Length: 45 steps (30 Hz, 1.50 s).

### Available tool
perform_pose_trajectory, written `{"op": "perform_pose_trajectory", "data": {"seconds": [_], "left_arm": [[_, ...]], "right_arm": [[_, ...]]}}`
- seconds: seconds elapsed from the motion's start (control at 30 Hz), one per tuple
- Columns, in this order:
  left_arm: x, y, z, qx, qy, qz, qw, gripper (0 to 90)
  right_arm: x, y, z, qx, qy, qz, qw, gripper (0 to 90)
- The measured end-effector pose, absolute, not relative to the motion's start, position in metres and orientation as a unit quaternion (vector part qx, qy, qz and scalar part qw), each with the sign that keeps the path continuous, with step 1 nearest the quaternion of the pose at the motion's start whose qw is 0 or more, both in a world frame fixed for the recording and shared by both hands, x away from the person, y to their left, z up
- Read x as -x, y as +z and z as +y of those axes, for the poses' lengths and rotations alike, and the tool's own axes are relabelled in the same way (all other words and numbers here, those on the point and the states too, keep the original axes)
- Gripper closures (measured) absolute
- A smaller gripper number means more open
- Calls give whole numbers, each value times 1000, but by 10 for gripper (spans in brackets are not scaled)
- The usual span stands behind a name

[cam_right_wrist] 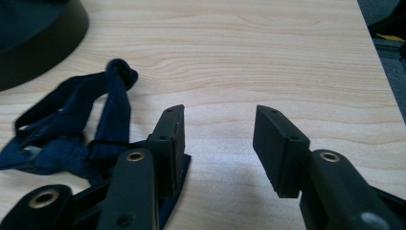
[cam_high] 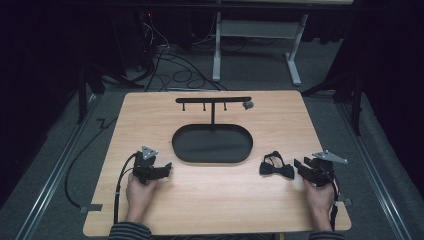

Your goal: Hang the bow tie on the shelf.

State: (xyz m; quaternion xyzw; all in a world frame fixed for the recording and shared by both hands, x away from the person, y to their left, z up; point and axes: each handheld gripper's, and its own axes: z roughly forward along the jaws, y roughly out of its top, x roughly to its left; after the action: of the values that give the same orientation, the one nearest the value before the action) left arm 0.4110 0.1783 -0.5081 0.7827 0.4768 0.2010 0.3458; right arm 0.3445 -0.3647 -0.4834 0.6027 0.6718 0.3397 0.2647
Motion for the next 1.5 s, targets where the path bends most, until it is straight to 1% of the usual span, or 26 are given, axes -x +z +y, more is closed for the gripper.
{"op": "perform_pose_trajectory", "data": {"seconds": [0.23,0.37,0.6,0.83,1.2,1.5], "left_arm": [[-411,-508,178,-783,201,476,345,191],[-411,-508,179,-784,200,476,345,190],[-411,-508,179,-784,200,476,345,190],[-411,-508,179,-784,199,476,345,188],[-411,-508,179,-784,199,475,345,188],[-411,-508,179,-785,199,475,345,188]], "right_arm": [[-330,-471,-361,-588,360,671,274,601],[-323,-469,-356,-578,367,679,264,607],[-324,-464,-348,-566,372,693,246,614],[-337,-462,-331,-554,368,708,237,613],[-358,-467,-321,-553,358,719,224,608],[-372,-478,-322,-560,343,724,209,689]]}}
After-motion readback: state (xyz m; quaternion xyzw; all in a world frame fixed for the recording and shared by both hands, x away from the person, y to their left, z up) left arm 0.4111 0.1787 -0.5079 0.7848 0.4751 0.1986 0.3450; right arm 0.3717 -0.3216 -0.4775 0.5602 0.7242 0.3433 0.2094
